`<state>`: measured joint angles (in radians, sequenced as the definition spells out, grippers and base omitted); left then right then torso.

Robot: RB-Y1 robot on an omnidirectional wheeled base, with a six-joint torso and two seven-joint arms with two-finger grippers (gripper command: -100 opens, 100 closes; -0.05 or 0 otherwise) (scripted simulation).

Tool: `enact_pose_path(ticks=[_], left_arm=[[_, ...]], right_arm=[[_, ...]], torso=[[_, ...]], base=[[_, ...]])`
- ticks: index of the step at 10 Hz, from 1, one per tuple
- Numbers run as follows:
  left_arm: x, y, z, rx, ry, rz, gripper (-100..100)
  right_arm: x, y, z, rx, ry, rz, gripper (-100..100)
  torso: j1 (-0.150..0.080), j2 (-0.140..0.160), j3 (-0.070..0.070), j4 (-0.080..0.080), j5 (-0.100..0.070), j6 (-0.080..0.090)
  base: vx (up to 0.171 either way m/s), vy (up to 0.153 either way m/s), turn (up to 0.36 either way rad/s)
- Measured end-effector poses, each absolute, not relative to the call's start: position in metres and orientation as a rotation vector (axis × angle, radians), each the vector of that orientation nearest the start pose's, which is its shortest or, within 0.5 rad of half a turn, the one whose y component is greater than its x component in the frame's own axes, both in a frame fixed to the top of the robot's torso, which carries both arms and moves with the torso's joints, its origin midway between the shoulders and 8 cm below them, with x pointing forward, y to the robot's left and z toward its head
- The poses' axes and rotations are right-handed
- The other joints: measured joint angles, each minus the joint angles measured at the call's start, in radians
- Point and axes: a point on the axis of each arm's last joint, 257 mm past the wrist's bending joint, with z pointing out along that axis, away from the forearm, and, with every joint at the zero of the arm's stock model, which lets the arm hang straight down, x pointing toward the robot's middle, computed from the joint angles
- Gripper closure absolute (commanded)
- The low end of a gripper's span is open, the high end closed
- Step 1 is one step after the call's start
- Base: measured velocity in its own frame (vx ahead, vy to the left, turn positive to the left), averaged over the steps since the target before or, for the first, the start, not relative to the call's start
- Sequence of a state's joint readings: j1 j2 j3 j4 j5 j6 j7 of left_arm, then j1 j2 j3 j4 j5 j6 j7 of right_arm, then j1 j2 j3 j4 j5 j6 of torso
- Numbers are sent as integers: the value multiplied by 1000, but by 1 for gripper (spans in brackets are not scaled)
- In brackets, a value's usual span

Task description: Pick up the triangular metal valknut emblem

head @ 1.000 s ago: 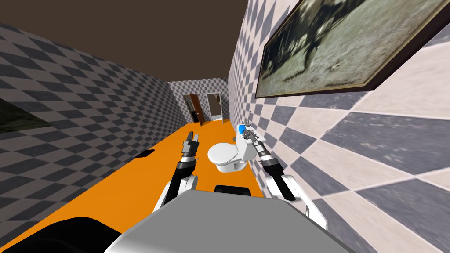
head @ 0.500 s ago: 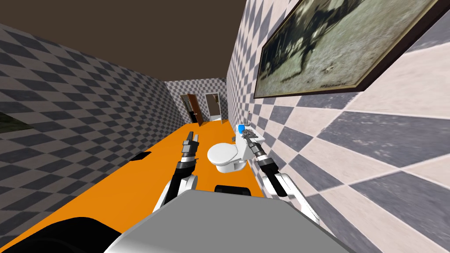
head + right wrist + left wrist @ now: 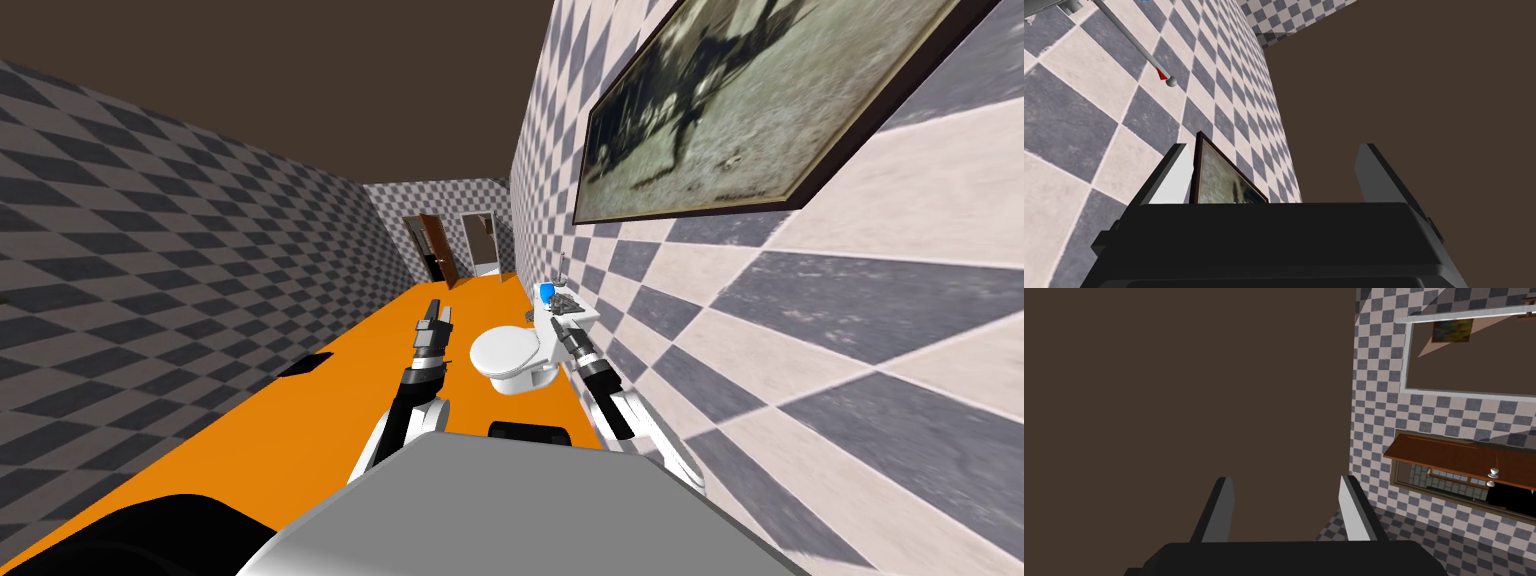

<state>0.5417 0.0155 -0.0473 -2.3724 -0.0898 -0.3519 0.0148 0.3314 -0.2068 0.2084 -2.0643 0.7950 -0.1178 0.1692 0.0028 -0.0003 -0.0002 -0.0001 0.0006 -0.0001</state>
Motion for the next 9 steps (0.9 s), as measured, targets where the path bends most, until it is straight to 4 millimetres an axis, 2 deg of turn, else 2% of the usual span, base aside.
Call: enact_pose_path(ticks=[9], left_arm=[[350,259,22,-681,734,-1264,0]], right_arm=[[456,-156,-183,-131,1500,282,-100]], torso=[[0,-1,-1,0,0,0]], base=[[4,37,-56]])
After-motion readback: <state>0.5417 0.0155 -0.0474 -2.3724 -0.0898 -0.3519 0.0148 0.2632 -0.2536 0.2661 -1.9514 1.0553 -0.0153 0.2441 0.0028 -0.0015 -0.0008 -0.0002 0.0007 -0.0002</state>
